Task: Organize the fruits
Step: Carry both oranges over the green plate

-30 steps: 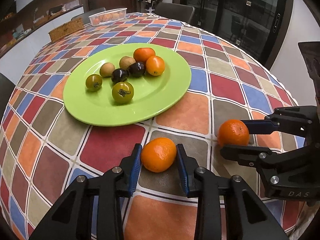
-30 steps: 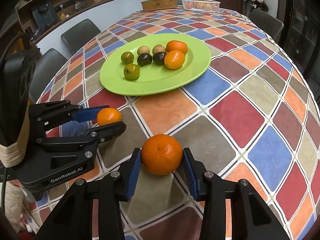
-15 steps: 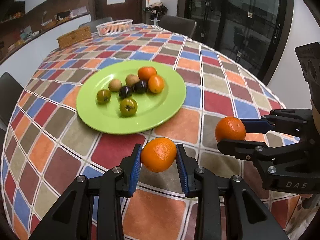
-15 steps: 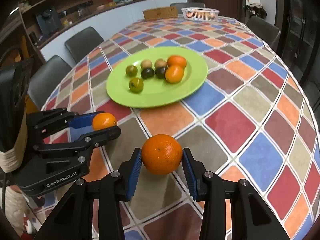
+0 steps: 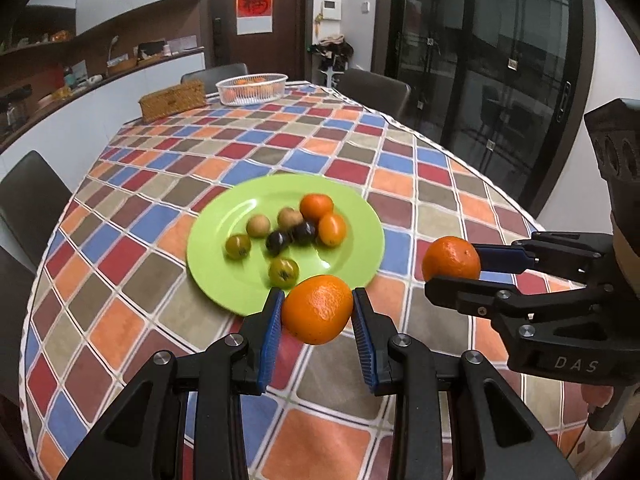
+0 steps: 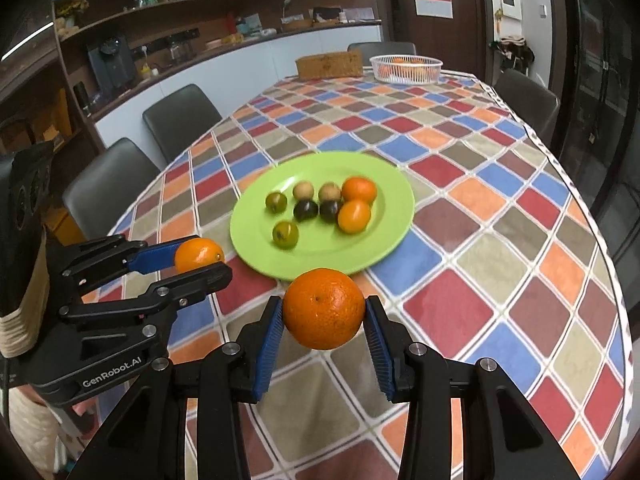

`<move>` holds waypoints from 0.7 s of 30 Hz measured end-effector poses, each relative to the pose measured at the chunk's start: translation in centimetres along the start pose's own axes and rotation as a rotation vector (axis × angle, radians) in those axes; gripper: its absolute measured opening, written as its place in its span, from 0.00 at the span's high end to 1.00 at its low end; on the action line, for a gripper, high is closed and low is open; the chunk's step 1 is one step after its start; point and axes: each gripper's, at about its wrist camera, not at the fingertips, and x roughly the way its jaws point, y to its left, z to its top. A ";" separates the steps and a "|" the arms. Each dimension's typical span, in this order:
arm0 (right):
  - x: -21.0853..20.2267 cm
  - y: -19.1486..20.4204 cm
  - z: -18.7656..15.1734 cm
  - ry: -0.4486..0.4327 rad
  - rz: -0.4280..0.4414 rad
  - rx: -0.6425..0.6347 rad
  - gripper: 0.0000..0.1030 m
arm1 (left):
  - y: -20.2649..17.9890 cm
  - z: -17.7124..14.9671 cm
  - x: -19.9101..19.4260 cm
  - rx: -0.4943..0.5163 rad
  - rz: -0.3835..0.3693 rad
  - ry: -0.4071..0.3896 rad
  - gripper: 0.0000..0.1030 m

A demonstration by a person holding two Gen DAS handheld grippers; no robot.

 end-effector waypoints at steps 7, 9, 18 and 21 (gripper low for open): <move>1.5 0.0 2.2 0.000 -0.002 -0.010 0.59 | 1.9 1.6 0.7 -0.035 0.005 -0.015 0.68; 2.0 0.0 2.8 -0.003 -0.001 -0.004 0.59 | 2.6 2.0 1.2 -0.048 0.003 -0.013 0.68; 5.6 0.3 4.8 0.016 0.005 -0.007 0.59 | 5.5 2.8 5.2 -0.106 -0.012 0.037 0.68; 7.0 0.2 5.0 0.030 0.007 -0.009 0.59 | 6.3 2.6 6.6 -0.121 -0.014 0.059 0.68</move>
